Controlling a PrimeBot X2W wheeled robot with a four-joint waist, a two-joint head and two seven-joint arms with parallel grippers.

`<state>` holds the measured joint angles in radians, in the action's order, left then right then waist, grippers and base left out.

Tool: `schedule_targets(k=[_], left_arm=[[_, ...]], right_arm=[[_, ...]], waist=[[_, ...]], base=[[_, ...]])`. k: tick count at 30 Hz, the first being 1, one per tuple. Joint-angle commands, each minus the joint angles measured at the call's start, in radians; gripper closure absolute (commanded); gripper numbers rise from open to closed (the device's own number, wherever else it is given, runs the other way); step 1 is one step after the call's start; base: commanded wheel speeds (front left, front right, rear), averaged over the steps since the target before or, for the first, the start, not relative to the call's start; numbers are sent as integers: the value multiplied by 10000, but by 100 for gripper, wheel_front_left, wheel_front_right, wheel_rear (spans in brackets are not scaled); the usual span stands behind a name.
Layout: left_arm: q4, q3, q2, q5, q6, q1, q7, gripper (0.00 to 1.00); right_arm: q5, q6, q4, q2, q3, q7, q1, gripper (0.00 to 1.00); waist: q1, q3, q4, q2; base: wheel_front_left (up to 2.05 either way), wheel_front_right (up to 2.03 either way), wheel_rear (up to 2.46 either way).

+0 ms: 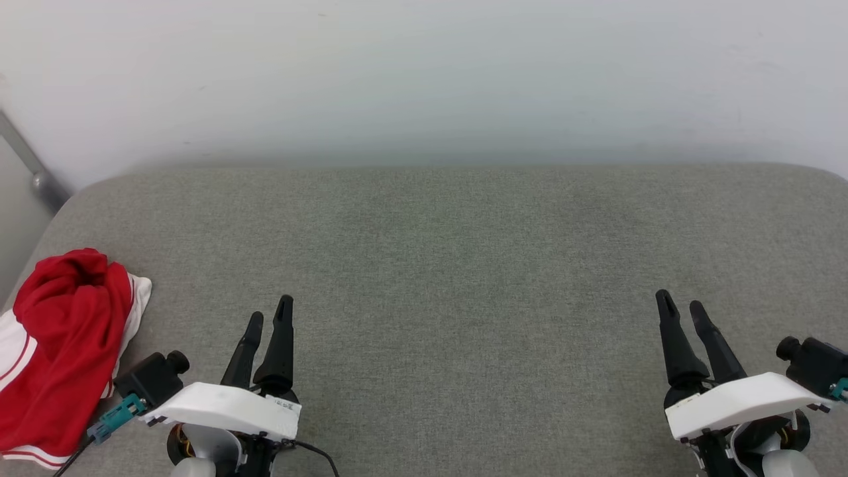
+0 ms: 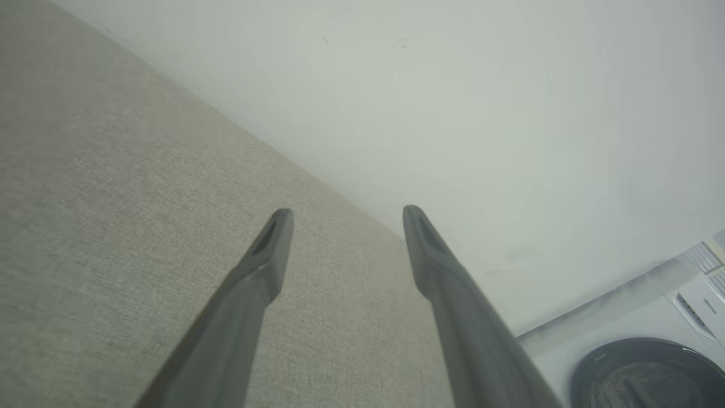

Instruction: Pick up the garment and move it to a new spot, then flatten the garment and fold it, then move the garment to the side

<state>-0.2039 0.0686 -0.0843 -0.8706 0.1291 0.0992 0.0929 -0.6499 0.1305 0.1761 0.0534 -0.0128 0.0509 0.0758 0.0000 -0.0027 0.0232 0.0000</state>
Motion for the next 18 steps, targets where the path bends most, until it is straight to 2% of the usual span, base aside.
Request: schedule_targets(k=[1, 18], left_arm=[[25, 30, -46, 459, 15, 237, 122, 0], [-41, 234, -30, 3295, -56, 401, 606, 0]], right_arm=[[390, 3, -148, 28, -3, -27, 109, 0], [2755, 2, -311, -27, -141, -146, -114, 0]], waist=[[0, -5, 6, 0], [0, -39, 50, 0]], base=[[0, 0, 0], [0, 0, 0]])
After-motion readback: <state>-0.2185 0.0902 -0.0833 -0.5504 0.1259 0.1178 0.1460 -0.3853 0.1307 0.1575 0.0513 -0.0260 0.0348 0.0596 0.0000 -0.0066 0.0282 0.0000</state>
